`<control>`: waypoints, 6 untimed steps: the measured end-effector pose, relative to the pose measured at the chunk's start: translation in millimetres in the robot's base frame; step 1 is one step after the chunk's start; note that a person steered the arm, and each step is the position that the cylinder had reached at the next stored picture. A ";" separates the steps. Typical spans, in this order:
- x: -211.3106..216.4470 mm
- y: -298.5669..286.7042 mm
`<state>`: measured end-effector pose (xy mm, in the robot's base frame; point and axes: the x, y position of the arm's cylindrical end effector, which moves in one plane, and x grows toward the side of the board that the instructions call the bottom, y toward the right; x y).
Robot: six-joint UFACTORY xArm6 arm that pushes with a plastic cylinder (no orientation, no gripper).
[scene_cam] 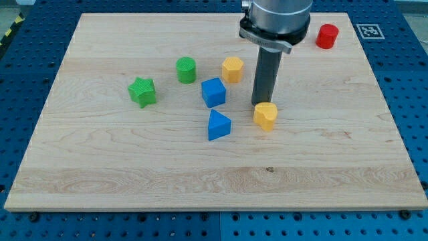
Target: Point at red star
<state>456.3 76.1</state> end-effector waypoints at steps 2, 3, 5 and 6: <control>-18.7 1.8; -86.3 5.1; -216.6 10.8; -238.5 61.4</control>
